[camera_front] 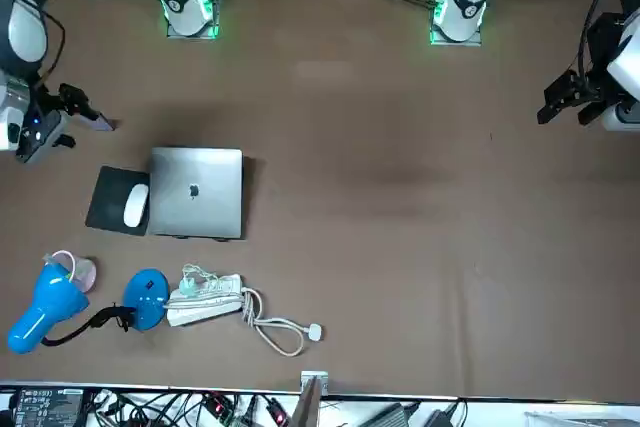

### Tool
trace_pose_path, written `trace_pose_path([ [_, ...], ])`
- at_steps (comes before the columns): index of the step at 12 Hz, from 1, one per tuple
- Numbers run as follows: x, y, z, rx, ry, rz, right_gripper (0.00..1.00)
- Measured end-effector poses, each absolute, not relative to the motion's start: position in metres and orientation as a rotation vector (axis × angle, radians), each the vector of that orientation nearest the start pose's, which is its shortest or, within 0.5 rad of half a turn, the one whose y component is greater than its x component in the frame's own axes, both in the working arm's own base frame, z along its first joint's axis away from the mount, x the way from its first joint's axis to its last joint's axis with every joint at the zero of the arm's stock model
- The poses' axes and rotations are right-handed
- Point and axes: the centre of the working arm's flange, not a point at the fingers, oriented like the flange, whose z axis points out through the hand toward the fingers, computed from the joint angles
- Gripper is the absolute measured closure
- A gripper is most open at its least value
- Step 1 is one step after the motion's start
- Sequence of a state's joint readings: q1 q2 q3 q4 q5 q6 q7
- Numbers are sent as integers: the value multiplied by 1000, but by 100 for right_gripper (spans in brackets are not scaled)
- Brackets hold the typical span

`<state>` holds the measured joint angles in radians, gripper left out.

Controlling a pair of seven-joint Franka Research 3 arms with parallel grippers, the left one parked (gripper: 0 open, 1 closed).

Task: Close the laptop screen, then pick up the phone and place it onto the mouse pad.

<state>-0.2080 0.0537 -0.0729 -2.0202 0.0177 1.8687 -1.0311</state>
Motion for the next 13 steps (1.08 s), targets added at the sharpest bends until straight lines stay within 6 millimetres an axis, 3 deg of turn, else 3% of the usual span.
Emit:
trace_pose_path([
  [2,498,-188,387,-2695,-1307,174,0],
  [4,481,-208,369,-2615,-1469,135,0],
  [8,446,-239,340,-2411,-1807,69,0],
  [13,415,-259,319,-2259,-1979,42,0],
])
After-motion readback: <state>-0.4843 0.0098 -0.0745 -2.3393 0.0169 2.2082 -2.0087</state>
